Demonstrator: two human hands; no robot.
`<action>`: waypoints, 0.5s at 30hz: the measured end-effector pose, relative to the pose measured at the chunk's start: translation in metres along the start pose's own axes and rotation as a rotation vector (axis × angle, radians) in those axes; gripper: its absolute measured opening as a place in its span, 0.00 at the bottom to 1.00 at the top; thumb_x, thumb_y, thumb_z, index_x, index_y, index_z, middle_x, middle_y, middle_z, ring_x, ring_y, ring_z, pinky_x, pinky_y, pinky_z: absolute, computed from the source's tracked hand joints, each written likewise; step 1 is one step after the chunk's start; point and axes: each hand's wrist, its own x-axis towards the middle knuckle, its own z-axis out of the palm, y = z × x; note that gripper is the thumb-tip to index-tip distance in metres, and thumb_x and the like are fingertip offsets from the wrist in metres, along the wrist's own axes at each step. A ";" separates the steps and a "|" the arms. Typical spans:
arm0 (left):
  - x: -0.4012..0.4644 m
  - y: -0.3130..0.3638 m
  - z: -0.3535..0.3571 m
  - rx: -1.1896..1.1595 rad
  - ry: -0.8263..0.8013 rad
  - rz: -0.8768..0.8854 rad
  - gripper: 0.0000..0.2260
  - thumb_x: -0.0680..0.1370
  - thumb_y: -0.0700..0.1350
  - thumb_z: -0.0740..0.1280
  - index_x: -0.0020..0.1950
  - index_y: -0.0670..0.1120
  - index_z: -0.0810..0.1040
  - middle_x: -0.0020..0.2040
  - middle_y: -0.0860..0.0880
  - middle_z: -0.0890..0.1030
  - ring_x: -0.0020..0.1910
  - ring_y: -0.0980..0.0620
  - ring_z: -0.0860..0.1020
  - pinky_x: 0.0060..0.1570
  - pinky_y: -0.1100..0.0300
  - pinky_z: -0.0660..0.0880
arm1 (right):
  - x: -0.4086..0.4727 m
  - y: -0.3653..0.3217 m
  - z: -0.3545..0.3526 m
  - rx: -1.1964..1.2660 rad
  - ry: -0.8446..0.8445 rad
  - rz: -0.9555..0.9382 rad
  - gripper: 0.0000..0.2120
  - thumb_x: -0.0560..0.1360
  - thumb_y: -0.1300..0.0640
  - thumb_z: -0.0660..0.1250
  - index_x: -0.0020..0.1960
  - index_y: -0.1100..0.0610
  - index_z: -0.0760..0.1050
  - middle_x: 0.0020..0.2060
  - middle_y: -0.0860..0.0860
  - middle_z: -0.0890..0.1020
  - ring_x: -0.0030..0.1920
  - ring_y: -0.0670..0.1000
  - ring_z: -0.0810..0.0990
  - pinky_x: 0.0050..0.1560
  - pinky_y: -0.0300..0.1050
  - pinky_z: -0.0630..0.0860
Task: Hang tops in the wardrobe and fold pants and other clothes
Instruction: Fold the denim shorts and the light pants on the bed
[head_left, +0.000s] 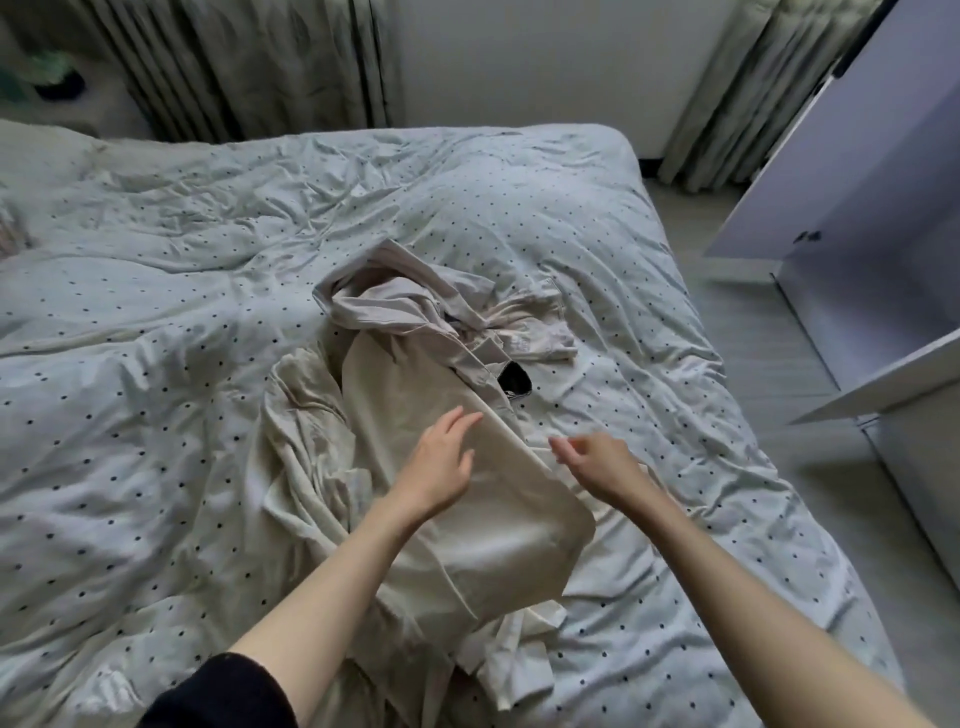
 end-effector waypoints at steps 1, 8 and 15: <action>-0.001 -0.003 0.000 0.013 0.007 -0.003 0.23 0.79 0.37 0.59 0.73 0.46 0.64 0.75 0.44 0.61 0.73 0.47 0.59 0.72 0.57 0.54 | 0.010 -0.011 0.002 0.025 0.020 -0.036 0.17 0.79 0.45 0.58 0.42 0.54 0.79 0.41 0.52 0.83 0.48 0.57 0.80 0.49 0.48 0.74; -0.016 -0.034 -0.017 -0.027 0.094 -0.106 0.17 0.79 0.36 0.59 0.68 0.41 0.70 0.69 0.43 0.69 0.71 0.48 0.64 0.68 0.63 0.55 | 0.052 -0.054 0.024 0.467 -0.125 0.027 0.07 0.74 0.59 0.65 0.38 0.58 0.73 0.35 0.54 0.75 0.37 0.51 0.73 0.37 0.43 0.67; 0.014 0.014 -0.060 -0.101 0.305 -0.011 0.19 0.78 0.36 0.62 0.69 0.40 0.68 0.69 0.41 0.69 0.70 0.47 0.66 0.67 0.65 0.55 | 0.036 -0.071 -0.072 0.599 -0.028 -0.117 0.06 0.74 0.61 0.69 0.47 0.63 0.81 0.38 0.54 0.77 0.40 0.49 0.73 0.42 0.41 0.71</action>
